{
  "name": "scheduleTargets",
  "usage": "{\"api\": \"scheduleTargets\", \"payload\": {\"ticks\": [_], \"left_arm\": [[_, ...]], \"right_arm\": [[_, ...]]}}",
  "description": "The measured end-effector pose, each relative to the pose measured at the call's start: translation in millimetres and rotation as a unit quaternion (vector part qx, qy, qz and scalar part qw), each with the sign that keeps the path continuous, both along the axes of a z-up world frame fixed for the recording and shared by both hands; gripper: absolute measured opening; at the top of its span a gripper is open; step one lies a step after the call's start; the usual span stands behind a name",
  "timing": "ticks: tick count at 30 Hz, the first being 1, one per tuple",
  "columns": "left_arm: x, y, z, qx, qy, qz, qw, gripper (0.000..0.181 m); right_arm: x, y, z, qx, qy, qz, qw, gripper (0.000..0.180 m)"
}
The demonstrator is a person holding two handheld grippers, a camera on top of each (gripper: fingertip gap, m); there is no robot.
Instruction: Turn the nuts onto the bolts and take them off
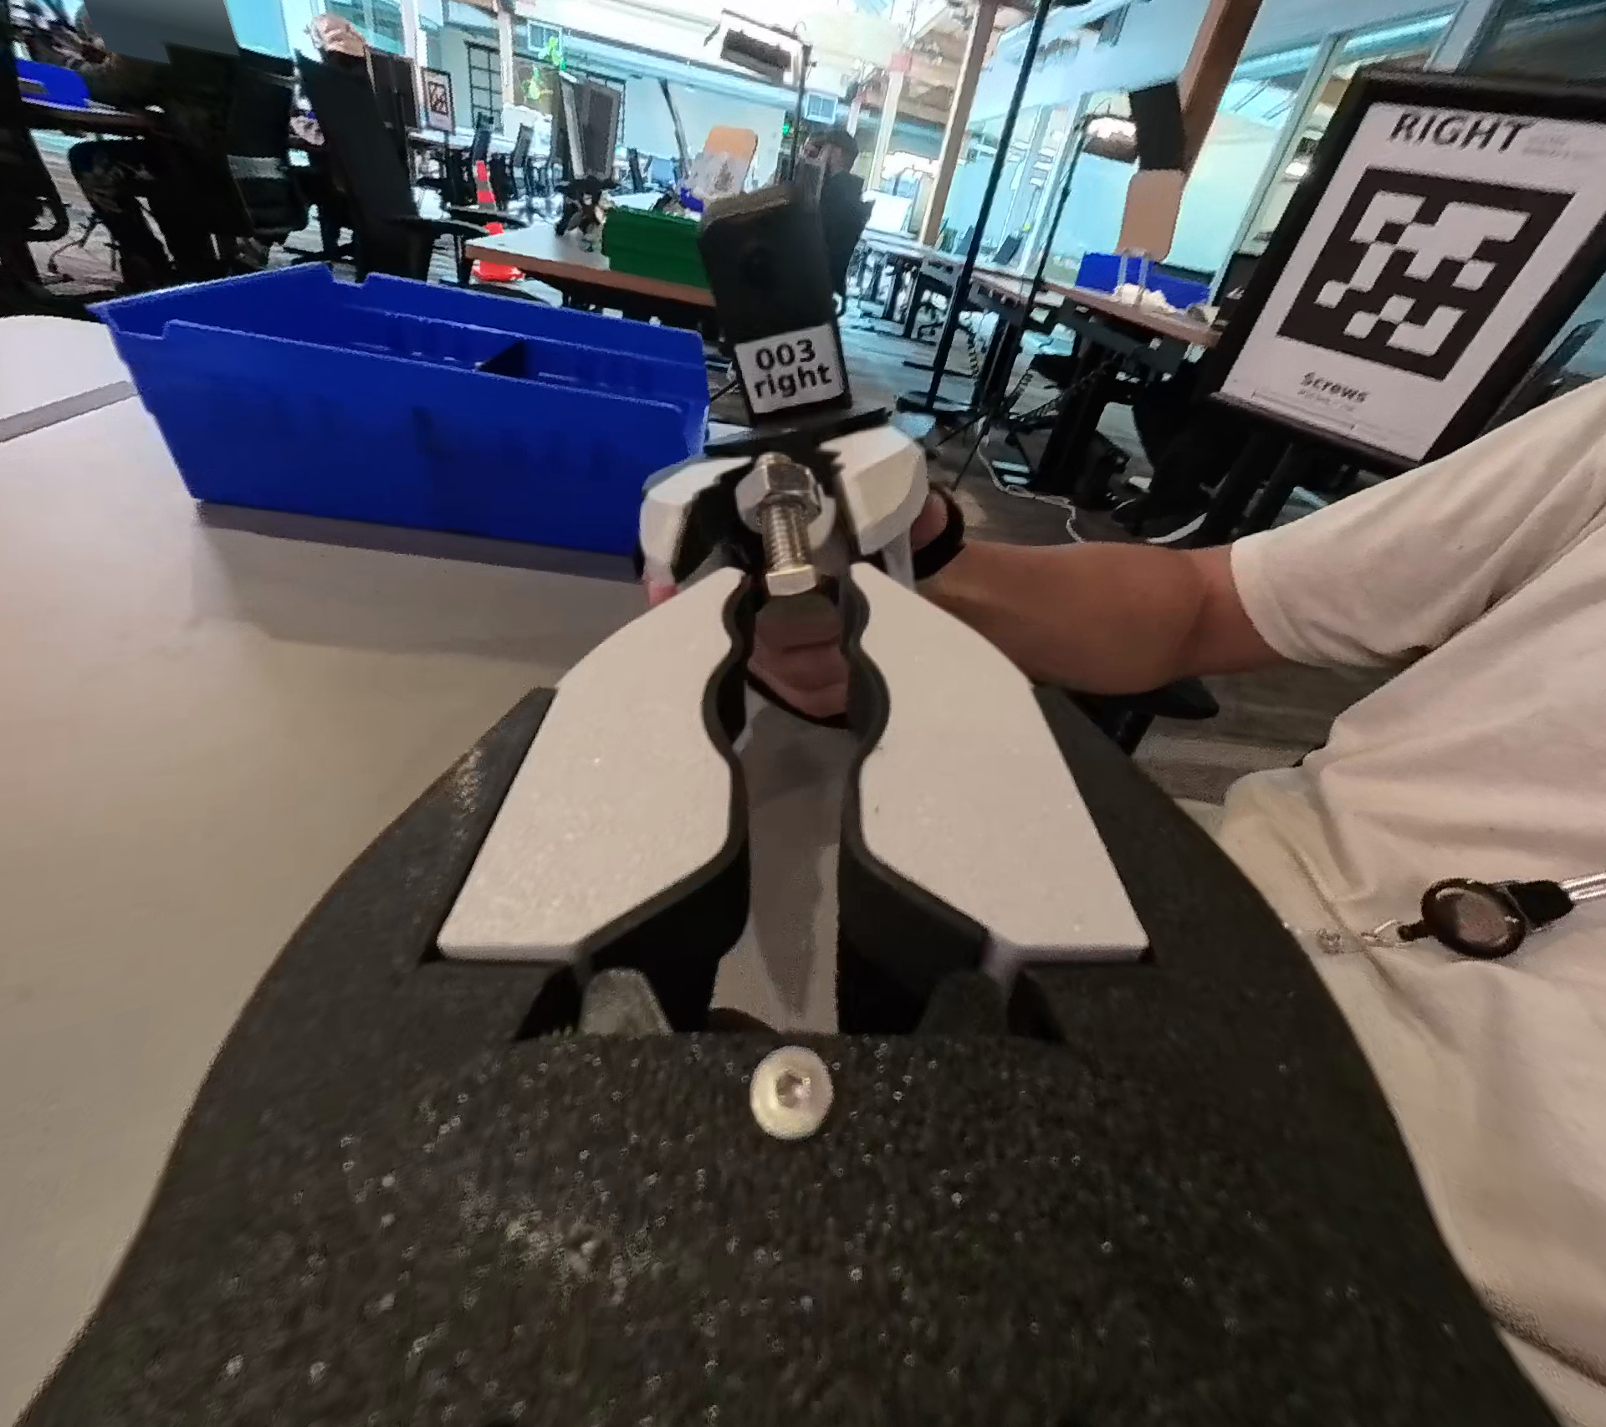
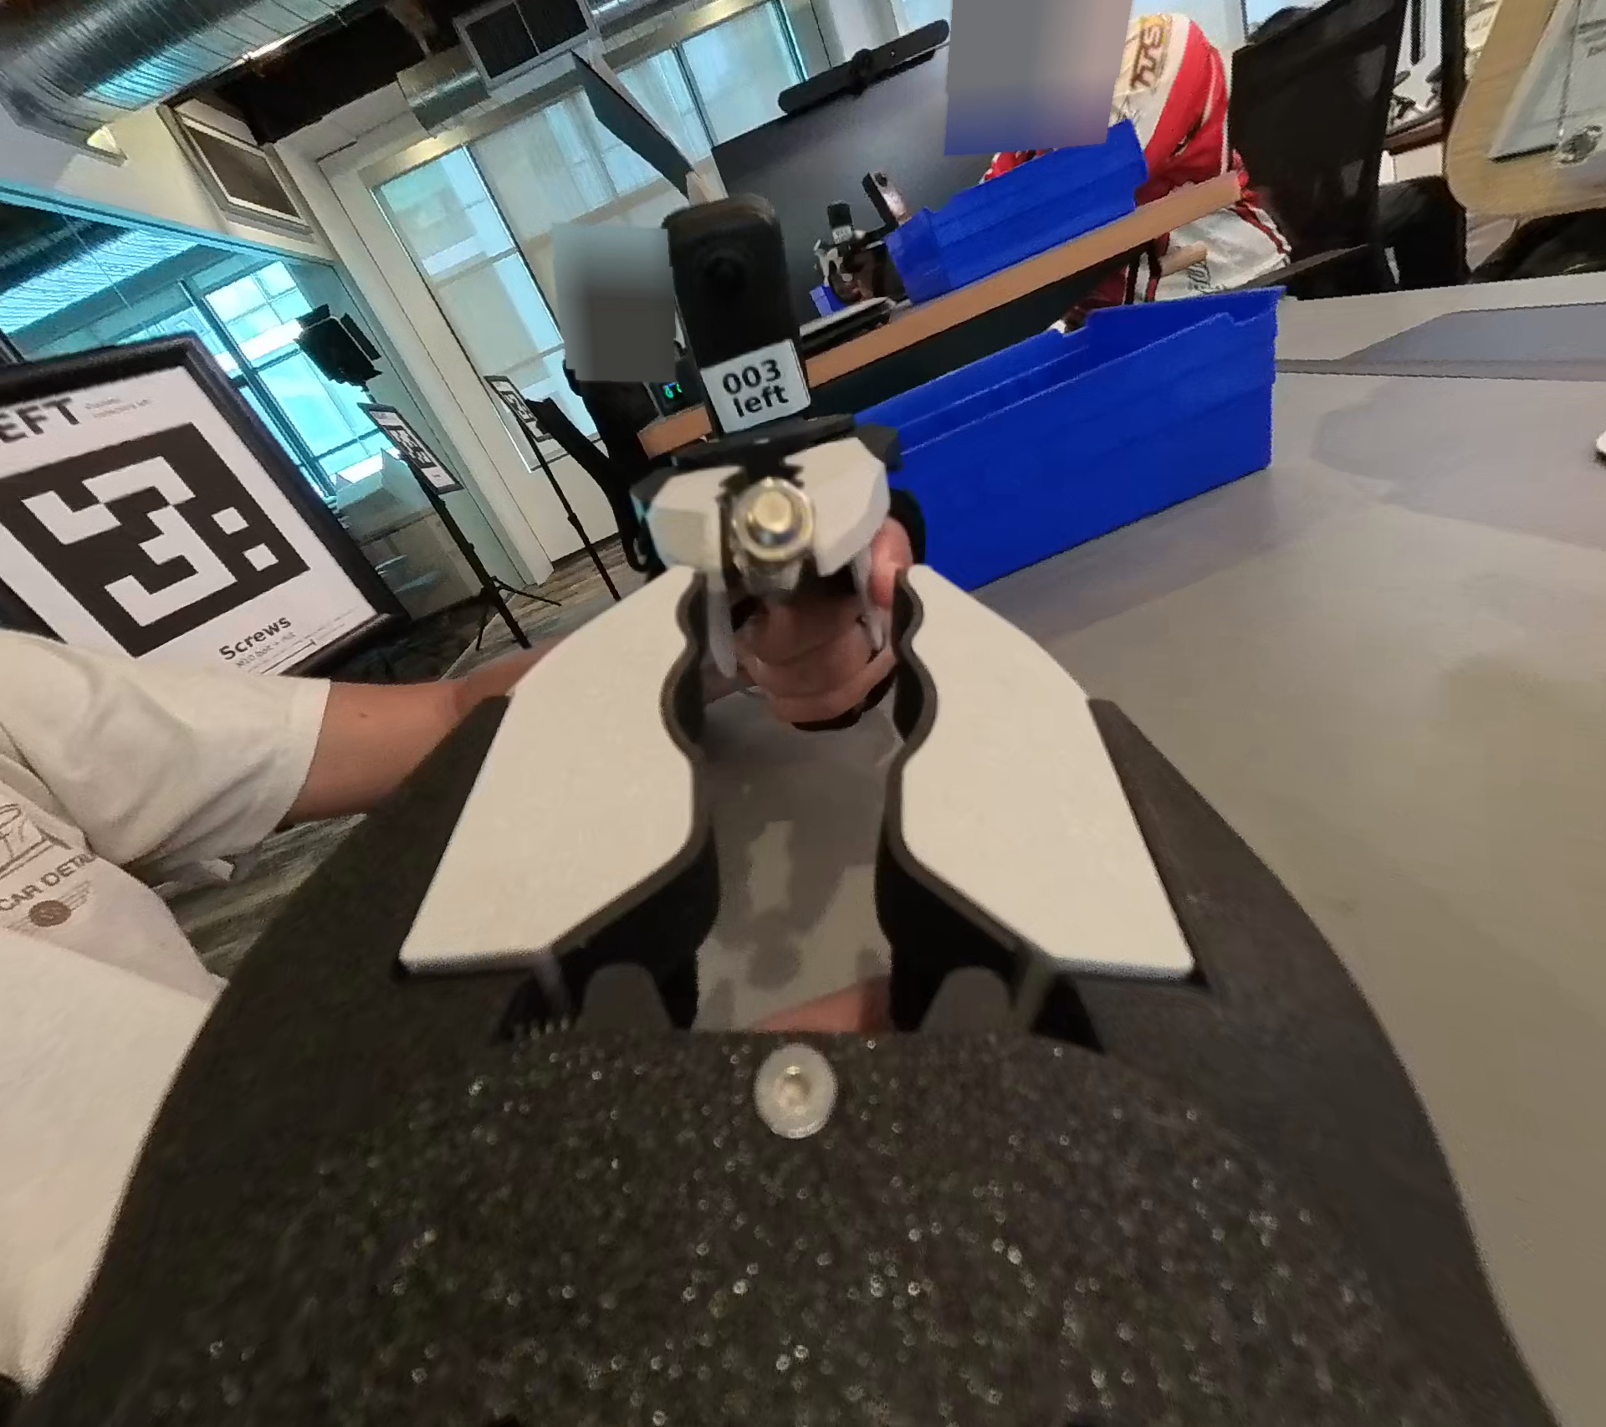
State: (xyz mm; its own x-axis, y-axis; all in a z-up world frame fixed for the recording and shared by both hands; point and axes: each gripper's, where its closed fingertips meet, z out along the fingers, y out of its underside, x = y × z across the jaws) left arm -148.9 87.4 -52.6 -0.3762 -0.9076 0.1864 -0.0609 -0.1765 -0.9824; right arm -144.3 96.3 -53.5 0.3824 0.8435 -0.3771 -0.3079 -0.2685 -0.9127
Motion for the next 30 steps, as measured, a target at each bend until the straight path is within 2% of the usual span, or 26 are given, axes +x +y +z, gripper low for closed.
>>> {"api": "scheduleTargets", "payload": {"ticks": [4,7,8,10,17,22,30], "left_arm": [[2,-3,-7,0.016,0.015,-0.002,1.000,0.018],[0,-4,-1,-0.002,0.001,-0.011,1.000,0.017],[-2,-3,2,-0.011,-0.007,-0.015,1.000,0.017],[-5,-2,9,-0.023,-0.020,-0.017,0.999,0.017],[1,-6,-7,0.023,0.019,-0.009,1.000,0.018],[-1,-5,-2,0.009,0.004,-0.011,1.000,0.017],[-6,2,9,-0.011,-0.019,-0.004,1.000,0.017]], "right_arm": [[-1,3,5,0.005,-0.006,-0.005,1.000,0.040],[1,6,-6,-0.006,-0.018,-0.009,1.000,0.045],[2,8,-11,-0.018,-0.027,-0.012,0.999,0.039],[2,8,-14,-0.009,-0.048,-0.020,0.999,0.041],[-3,0,1,0.013,-0.053,-0.007,0.999,0.041],[-1,3,-14,-0.006,-0.058,-0.001,0.998,0.048],[-8,-3,-16,0.027,-0.092,-0.005,0.995,0.041]]}}
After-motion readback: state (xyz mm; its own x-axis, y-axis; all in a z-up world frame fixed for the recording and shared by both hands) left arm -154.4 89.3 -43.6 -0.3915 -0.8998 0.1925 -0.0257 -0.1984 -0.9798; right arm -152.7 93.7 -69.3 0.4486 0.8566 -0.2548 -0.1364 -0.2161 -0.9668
